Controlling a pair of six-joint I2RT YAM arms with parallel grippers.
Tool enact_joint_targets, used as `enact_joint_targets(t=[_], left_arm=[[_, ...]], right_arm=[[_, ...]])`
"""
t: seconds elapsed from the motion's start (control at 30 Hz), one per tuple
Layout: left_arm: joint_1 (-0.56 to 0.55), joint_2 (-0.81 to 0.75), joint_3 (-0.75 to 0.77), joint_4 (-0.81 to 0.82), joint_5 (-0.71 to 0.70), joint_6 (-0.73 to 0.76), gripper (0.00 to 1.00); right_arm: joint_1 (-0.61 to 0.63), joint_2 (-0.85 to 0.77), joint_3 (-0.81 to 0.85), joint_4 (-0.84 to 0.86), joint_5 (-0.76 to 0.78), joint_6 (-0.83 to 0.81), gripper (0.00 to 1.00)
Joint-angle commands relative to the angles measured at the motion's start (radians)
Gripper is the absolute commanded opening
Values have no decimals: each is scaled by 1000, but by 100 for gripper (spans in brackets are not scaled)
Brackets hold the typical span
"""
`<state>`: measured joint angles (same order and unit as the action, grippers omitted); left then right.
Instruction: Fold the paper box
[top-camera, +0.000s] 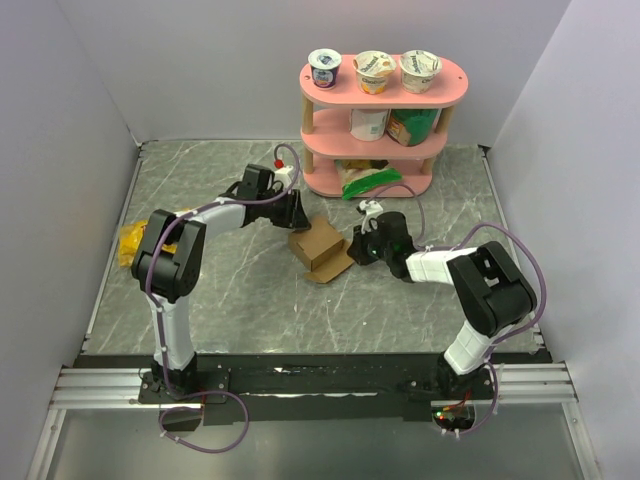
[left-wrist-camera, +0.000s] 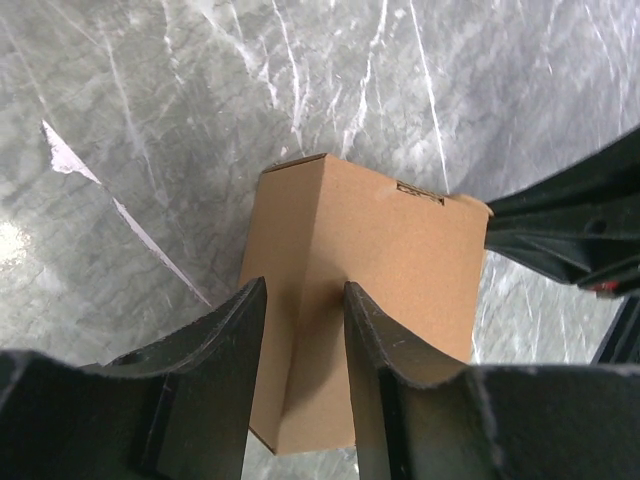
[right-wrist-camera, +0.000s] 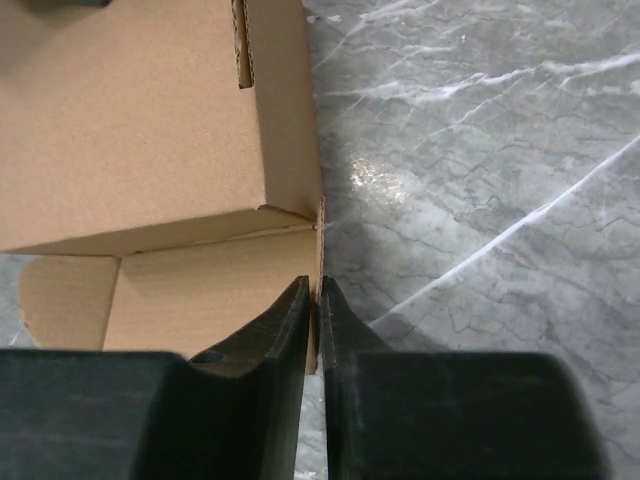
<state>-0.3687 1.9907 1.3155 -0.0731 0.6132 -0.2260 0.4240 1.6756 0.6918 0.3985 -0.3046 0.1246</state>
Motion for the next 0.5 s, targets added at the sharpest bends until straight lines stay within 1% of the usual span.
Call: enact_joint_targets(t=[0.0, 0.03, 0.07, 0.1, 0.27, 0.47], left_arm=[[-18, -18, 16, -37, -134, -41, 41], [-18, -20, 13, -37, -144, -48, 41], [-18, -21, 14, -39, -153, -67, 41], [-19, -24, 13, -40, -171, -78, 41], [-27, -29, 10, -47, -210, -118, 41], [-35, -41, 4, -60, -268, -125, 41]], right_arm=[[22, -51, -15, 17, 65, -34, 10], [27, -56, -20, 22, 71, -37, 9], [36, -63, -24, 19, 81, -37, 1], [41, -68, -26, 17, 100, -36, 0], [70, -108, -60, 34, 137, -51, 0], [108, -131, -86, 43, 179, -56, 0]])
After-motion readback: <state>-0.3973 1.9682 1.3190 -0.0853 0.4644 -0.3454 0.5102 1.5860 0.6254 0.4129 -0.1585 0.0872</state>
